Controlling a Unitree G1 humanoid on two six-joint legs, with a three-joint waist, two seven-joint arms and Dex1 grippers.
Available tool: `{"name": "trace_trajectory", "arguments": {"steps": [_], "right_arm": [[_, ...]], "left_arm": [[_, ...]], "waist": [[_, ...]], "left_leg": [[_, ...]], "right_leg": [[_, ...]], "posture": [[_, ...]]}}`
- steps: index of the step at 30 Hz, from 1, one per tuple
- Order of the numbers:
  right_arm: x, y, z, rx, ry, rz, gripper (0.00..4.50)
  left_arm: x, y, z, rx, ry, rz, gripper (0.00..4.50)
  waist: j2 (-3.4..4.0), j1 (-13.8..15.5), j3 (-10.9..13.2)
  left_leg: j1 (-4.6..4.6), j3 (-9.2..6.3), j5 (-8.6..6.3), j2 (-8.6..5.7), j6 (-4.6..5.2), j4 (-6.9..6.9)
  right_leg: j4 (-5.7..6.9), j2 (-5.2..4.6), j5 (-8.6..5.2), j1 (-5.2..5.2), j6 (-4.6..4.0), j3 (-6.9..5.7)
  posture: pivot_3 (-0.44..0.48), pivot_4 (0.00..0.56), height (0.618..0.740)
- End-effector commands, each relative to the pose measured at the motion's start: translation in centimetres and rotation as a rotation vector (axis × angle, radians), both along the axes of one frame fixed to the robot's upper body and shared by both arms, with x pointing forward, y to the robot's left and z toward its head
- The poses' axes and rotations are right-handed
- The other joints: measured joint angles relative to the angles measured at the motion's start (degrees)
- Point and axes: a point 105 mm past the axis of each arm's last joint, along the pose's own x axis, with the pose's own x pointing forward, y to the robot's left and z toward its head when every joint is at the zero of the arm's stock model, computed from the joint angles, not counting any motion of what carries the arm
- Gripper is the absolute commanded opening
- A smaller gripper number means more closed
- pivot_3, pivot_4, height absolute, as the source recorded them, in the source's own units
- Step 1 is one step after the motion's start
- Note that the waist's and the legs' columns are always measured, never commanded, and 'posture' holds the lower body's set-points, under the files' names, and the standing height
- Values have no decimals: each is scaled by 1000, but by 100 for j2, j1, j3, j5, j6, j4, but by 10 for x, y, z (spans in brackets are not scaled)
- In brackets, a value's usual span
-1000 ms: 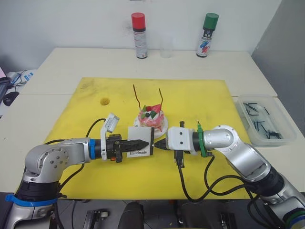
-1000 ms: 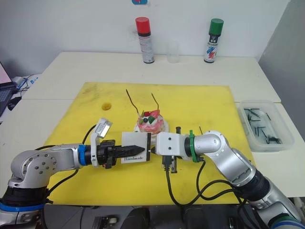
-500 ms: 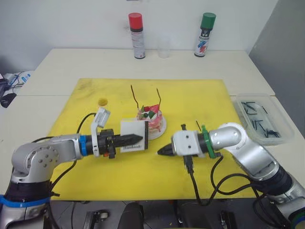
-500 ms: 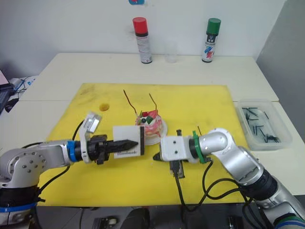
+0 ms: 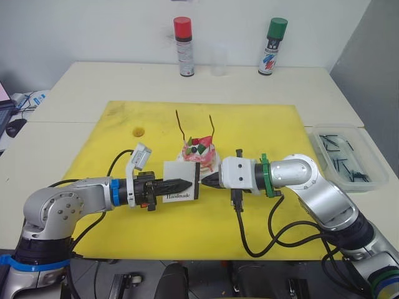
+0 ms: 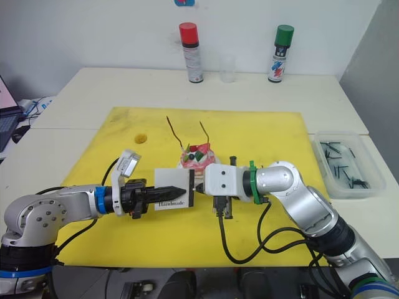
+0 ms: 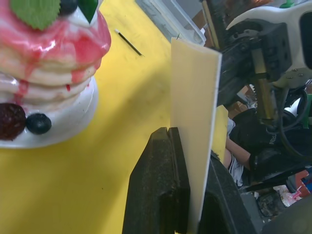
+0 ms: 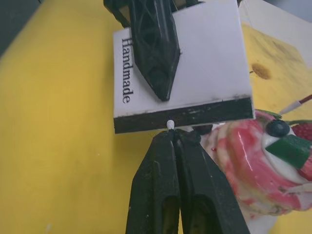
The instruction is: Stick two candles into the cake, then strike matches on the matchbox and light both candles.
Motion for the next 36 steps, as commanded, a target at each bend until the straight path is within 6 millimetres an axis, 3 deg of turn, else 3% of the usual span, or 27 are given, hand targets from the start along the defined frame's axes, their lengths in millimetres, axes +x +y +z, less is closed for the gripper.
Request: {"name": "trace_trajectory", "arguments": {"steps": [1, 36], "right_arm": [[-1, 4, 8, 15, -61, 17, 53], [-6, 9, -9, -45, -68, 70, 53]], "left_arm": [[0, -2, 7, -1, -38, -13, 0], [4, -16, 16, -30, -70, -39, 0]], "waist": [[0, 0, 0], [0, 0, 0]], "left_leg": [[0, 0, 0, 0, 0, 0], [0, 0, 0, 0, 0, 0]], "right_leg": [[0, 0, 0, 0, 0, 0], [0, 0, 0, 0, 0, -1]], "posture": [[0, 150, 740], [0, 150, 740]]}}
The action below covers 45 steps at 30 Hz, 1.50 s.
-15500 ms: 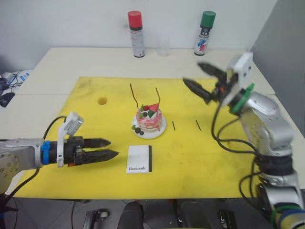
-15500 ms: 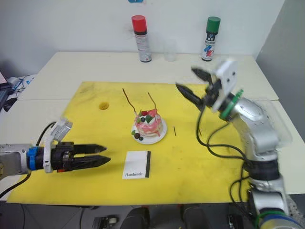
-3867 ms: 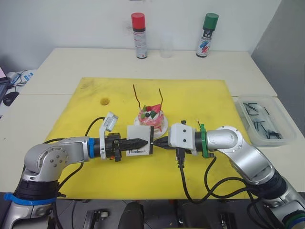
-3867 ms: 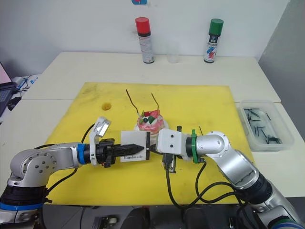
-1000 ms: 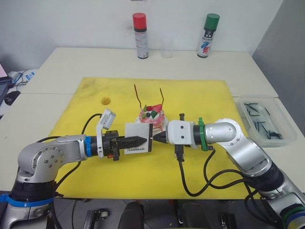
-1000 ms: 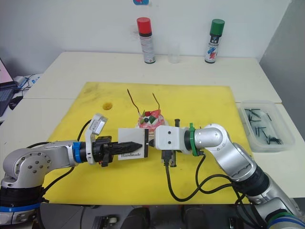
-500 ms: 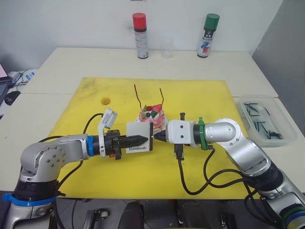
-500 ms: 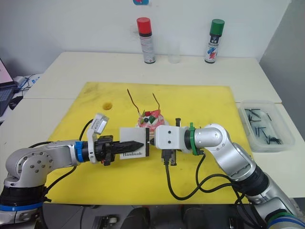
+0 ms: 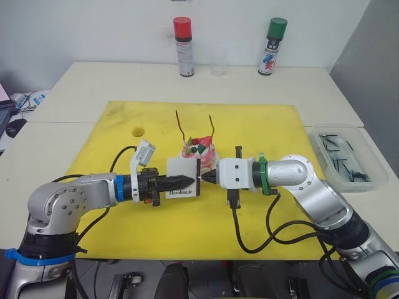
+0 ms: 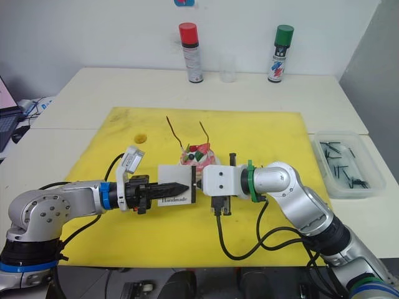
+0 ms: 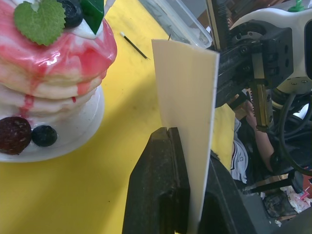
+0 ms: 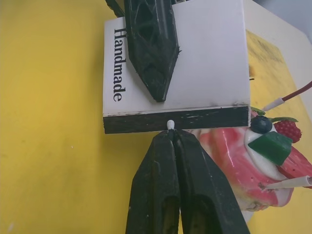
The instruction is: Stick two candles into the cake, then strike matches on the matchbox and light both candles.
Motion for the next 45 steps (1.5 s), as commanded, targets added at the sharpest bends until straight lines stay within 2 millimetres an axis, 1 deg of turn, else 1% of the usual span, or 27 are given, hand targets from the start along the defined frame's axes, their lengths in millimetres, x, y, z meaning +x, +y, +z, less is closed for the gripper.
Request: {"name": "trace_trajectory", "arguments": {"steps": [1, 7, 10, 11, 12, 14, 15, 16, 17, 19, 22, 24, 27, 28, 32, 33, 36, 39, 42, 45], "right_arm": [[-13, 9, -7, -21, 11, 82, 53], [-19, 8, -18, -66, 35, 112, 53], [-23, 1, -32, -140, 30, 148, 53], [-25, -2, -36, -177, 27, 170, 53], [-29, -6, -39, -204, 27, 196, 53], [-33, -12, -39, -233, 21, 230, 53], [-35, -14, -35, -228, 17, 237, 53], [-35, -13, -27, -209, 13, 239, 53], [-34, -12, -17, -178, 18, 231, 53], [-30, -9, -2, -124, 13, 215, 53], [-21, -3, 22, -38, 20, 173, 53], [-16, -2, 33, -19, 8, 160, 53], [-4, 4, 69, 37, -53, 140, 53], [-1, 7, 80, 51, -77, 138, 53], [18, 20, 110, 79, -168, 113, 53], [24, 24, 116, 86, -199, 100, 53], [38, 36, 124, 78, -277, 78, 53], [46, 46, 134, 83, -341, 76, 53], [52, 51, 142, 81, -379, 82, 53], [58, 50, 145, 57, -401, 89, 53]], "left_arm": [[-1, -9, 17, -47, -71, -46, 0], [0, -9, 20, -54, -83, -45, 0], [6, -6, 31, -63, -121, -30, 0], [9, -2, 43, -75, -150, -16, 0], [14, 5, 60, -90, -191, 9, 0], [19, 17, 83, -101, -250, 44, 0], [20, 23, 91, -95, -266, 60, 0], [17, 31, 92, -62, -272, 69, 0], [12, 38, 91, -30, -260, 73, 0], [1, 47, 79, 25, -222, 67, 0], [-16, 52, 57, 67, -140, 52, 0], [-22, 54, 45, 78, -97, 51, 0], [-37, 57, 17, 82, 9, 56, 0], [-40, 58, 9, 91, 29, 58, 0], [-41, 56, -9, 118, 52, 50, 0], [-41, 53, -11, 113, 52, 45, 0], [-39, 47, -13, 95, 44, 21, 0], [-38, 44, -13, 88, 36, 12, 0], [-36, 43, -14, 86, 31, 8, 0], [-36, 42, -14, 80, 25, 4, 0]], "waist": [[0, 0, 0], [0, 0, 0], [-1, 15, 0], [-2, 31, 0], [-3, 32, 3], [-6, 16, 5], [-7, 10, 5], [-7, -31, 5], [-6, -75, 4], [-4, -182, 5], [-6, -169, 7], [-7, -153, 7], [-8, -141, 12], [-7, -144, 12], [-8, -121, 14], [-8, -120, 14], [-7, -128, 14], [-8, -137, 13], [-7, -140, 14], [-8, -139, 14]], "left_leg": [[0, 0, 0, 0, 0, 0], [0, 0, 0, 0, 0, 0], [0, -1, 0, 0, 0, 0], [0, -3, 0, 0, 0, 0], [-1, -5, 0, 0, 0, 1], [-4, -1, 0, -2, 0, 4], [-3, -1, 0, -2, 0, 6], [-2, -1, 0, -1, 0, 6], [2, 3, 0, -1, 0, 4], [10, 8, 0, 2, 0, -6], [8, -1, 0, 6, 0, -8], [3, -5, 0, 5, 0, -7], [2, -3, 0, 5, 0, -4], [3, 1, 0, 4, 0, -4], [8, -3, 0, 5, 0, -4], [6, -5, 1, 5, 0, -5], [7, 5, 1, 4, 0, -5], [0, 8, 0, 5, 0, -8], [-3, 7, 0, 5, 0, -12], [-3, 8, 0, 5, 0, -12]], "right_leg": [[0, 0, 0, 0, 0, 0], [0, 0, 0, 0, 0, 0], [0, 0, 0, 1, 0, -1], [-1, 0, 0, 2, 0, -4], [-1, 0, 0, 2, 0, -6], [-1, 0, 1, 0, 3, -2], [0, 0, 2, 1, 4, -2], [-2, 0, 2, 1, 5, -2], [-1, 0, 2, 0, 5, 3], [1, 0, 0, 0, 0, 6], [7, 2, -4, -2, -7, -2], [6, 1, -2, -3, -11, -6], [2, -1, -2, -3, -9, -4], [3, -4, -2, -3, -9, -1], [4, -2, -2, -2, -9, -7], [3, -1, -2, -2, -12, -10], [3, -1, 0, -4, -9, -1], [2, -2, 6, -9, -19, 1], [3, -1, 15, -15, -39, -1], [1, -3, 15, -13, -40, -1]], "posture": [[0, 150, 740], [0, 150, 740], [0, 150, 740], [0, 150, 740], [0, 150, 740], [0, 150, 740], [0, 150, 740], [0, 150, 740], [0, 150, 740], [0, 150, 740], [0, 150, 740], [0, 150, 740], [0, 150, 740], [0, 150, 740], [0, 150, 740], [0, 150, 740], [0, 150, 740], [0, 150, 740], [0, 150, 740], [0, 150, 740]]}}
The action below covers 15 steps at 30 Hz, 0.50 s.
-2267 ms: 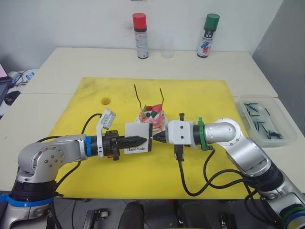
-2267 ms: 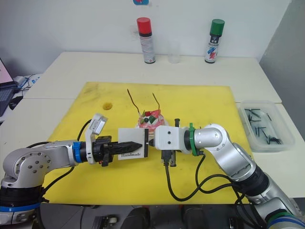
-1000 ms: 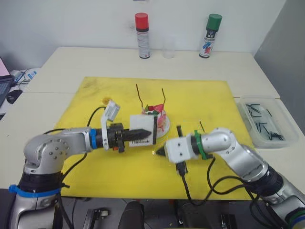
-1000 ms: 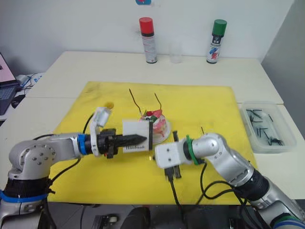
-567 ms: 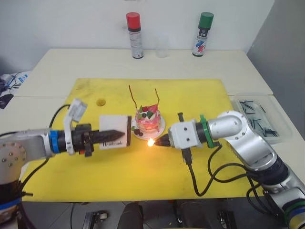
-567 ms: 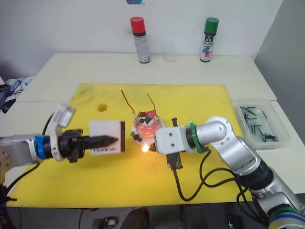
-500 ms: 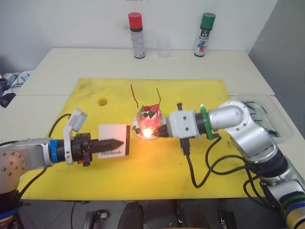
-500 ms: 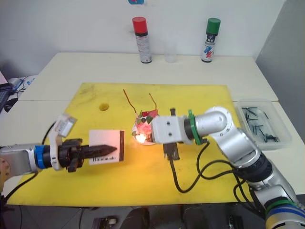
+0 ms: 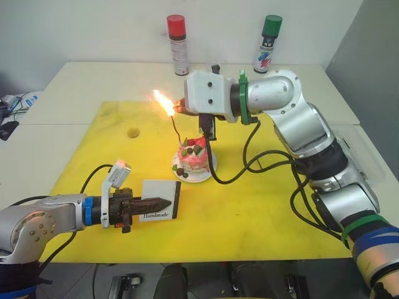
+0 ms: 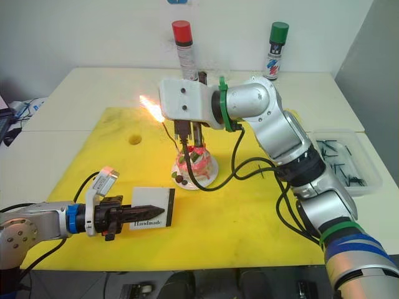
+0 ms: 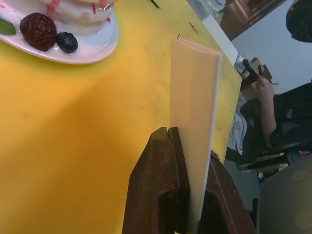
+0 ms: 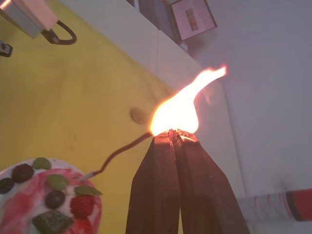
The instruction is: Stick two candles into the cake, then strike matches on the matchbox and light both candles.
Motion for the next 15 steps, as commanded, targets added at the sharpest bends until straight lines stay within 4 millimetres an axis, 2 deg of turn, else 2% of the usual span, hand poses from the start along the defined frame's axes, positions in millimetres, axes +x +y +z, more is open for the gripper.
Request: {"name": "trace_trajectory", "arguments": {"steps": [1, 9, 15], "right_arm": [[1, 0, 13, -14, -70, 22, 53], [-3, -6, 5, -100, -65, 80, 53], [-3, 0, 5, -76, -70, 85, 53]], "left_arm": [[0, -3, 4, -16, -34, -17, 0], [1, -5, 3, -27, -37, -10, 0], [3, -6, 2, -30, -44, -7, 0]], "waist": [[0, 1, 0], [0, -2, 0], [0, -3, 0]], "left_leg": [[-1, 0, 0, 0, 0, 0], [2, 0, 0, 1, 0, 1], [2, -1, 0, 1, 0, 2]], "right_leg": [[-1, 0, 0, 0, 0, 0], [1, 1, 0, 1, 0, 0], [2, 2, 0, 1, 0, 0]], "posture": [[0, 150, 740], [0, 150, 740], [0, 150, 740]]}}
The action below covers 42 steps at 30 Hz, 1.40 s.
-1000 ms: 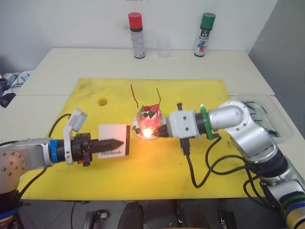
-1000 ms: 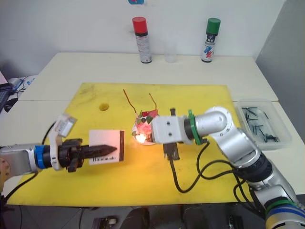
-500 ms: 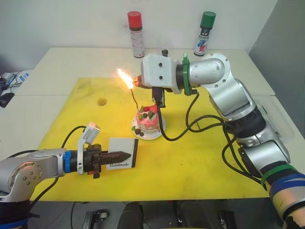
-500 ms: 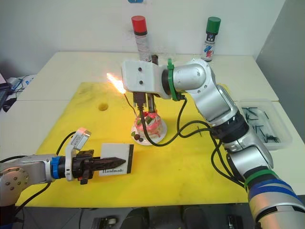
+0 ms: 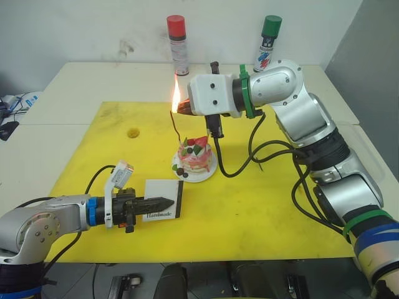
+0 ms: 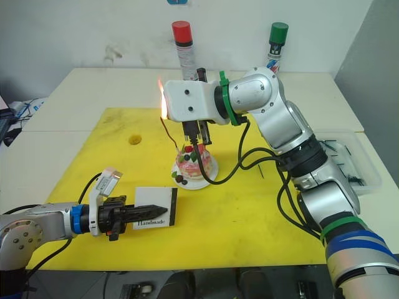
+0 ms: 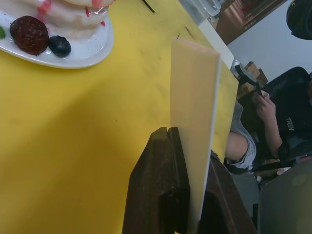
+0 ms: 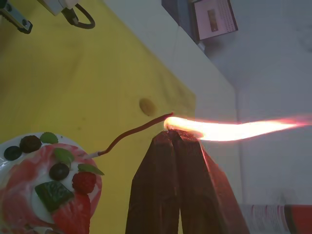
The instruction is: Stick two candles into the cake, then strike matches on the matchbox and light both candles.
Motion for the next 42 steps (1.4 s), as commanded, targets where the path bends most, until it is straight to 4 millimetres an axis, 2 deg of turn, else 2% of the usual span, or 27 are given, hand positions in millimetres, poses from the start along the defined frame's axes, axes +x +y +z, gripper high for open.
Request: {"name": "trace_trajectory", "arguments": {"steps": [1, 26, 42], "right_arm": [[-4, 5, 13, 35, -47, 19, 53], [-3, 2, 9, 18, -50, 17, 53], [-4, 3, 17, 43, -69, 20, 53]], "left_arm": [[2, -3, 4, -8, -36, -8, 0], [5, -8, 5, -8, -43, -22, 0], [6, -10, 6, -9, -43, -29, 0]], "waist": [[0, 0, 0], [0, 0, 0], [0, 0, 0]], "left_leg": [[0, 0, 0, 0, 0, 0], [-1, 0, 0, 0, 0, 0], [-1, -1, 0, 0, 0, 0]], "right_leg": [[0, 0, 0, 0, 0, 0], [0, 0, 0, 0, 0, 0], [0, 0, 0, 0, 0, 0]], "posture": [[0, 150, 740], [0, 150, 740], [0, 150, 740]]}}
